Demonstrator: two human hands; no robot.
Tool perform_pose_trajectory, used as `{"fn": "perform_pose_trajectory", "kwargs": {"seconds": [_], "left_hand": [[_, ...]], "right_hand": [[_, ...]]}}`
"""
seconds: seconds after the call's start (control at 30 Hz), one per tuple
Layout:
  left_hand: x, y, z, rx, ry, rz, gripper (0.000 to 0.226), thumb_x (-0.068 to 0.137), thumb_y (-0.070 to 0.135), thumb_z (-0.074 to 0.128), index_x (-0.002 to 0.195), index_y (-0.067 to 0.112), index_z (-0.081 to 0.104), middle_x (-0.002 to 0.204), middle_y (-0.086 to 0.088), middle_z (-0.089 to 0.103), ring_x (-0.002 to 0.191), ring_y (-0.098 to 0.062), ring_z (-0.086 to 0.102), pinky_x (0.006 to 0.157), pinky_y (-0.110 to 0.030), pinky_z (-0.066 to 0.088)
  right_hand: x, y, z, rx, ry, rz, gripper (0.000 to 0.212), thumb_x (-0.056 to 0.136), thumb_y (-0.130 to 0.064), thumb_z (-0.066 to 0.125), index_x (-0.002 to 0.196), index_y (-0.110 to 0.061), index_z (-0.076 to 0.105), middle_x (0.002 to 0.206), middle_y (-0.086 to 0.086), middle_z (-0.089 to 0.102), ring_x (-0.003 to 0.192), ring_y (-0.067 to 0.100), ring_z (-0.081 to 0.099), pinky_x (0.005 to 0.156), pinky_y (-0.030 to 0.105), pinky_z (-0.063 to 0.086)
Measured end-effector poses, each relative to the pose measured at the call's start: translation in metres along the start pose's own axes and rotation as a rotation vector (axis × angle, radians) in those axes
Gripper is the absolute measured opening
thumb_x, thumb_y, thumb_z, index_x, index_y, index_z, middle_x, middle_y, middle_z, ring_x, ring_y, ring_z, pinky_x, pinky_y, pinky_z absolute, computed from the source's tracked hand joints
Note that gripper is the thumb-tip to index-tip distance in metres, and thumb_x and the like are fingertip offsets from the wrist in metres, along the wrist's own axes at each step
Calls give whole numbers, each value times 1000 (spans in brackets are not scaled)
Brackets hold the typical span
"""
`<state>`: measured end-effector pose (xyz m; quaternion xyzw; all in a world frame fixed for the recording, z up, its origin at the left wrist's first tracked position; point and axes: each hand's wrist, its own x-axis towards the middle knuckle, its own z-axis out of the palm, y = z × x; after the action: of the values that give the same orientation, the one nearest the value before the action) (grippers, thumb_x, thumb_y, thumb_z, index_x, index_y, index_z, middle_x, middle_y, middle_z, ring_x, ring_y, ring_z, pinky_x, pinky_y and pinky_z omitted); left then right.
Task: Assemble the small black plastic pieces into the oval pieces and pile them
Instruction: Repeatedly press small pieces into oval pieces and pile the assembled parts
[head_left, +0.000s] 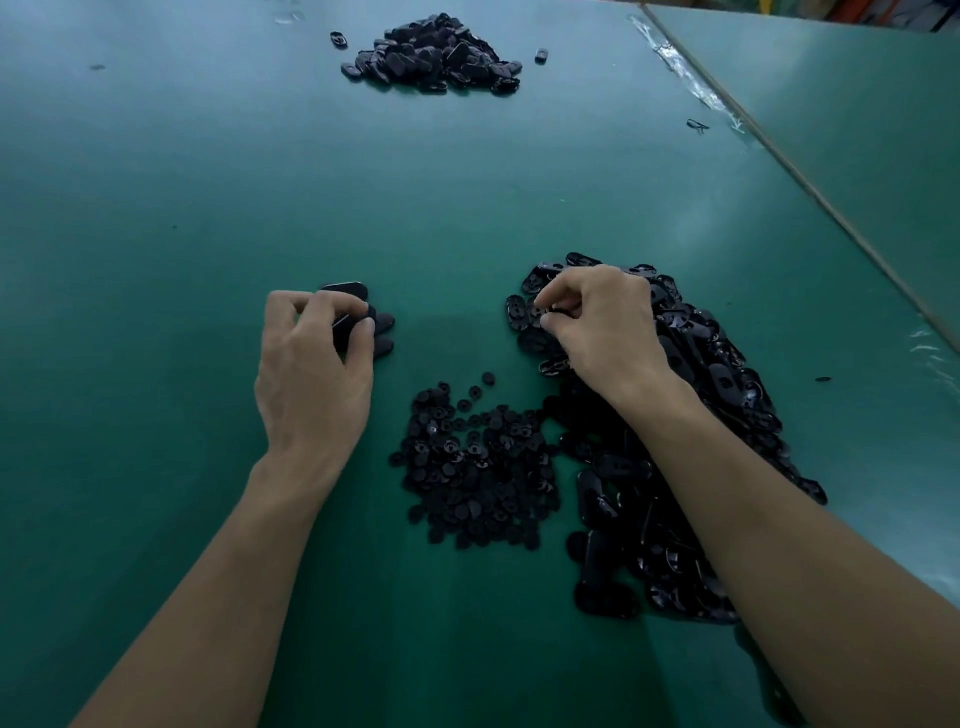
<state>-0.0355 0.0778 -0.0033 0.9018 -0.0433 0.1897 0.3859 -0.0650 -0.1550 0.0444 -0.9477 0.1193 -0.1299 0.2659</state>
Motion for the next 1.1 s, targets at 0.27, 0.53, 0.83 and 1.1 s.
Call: {"fn": "perform_pose_trajectory", "kwargs": {"seconds": [0.27,0.53,0.83,1.1], "left_hand": [[-13,24,5,-398,-140,133,7,94,28,69,87,29,67,66,10,65,57,-9,62,55,-17,47],[-14,46,-5,-961,-530,-308,38,93,47,49,96,16,71,72,-10,72,50,-22,68,41,-27,52],[-11,43,-8,-1179,-680,-398,31,94,33,54,74,23,76,59,-3,62,39,-8,52,37,-18,42],[-10,37,-3,-1098,-513,-389,17,80,33,69,75,17,70,61,-3,64,44,-11,55,40,-20,45]], "right_hand": [[-11,-21,1,304,13,-121,14,80,-25,85,85,-14,77,70,-11,69,62,-3,63,62,9,47],[-28,-47,6,665,-185,-277,9,82,-21,82,81,-24,74,53,-4,48,50,8,40,53,21,37],[-34,-53,-1,716,-335,-214,11,88,-19,75,94,-10,73,75,5,75,66,22,73,73,46,62],[-30,-46,4,575,-229,-107,13,87,-13,74,93,-23,69,75,-6,72,71,8,69,71,28,58]]}}
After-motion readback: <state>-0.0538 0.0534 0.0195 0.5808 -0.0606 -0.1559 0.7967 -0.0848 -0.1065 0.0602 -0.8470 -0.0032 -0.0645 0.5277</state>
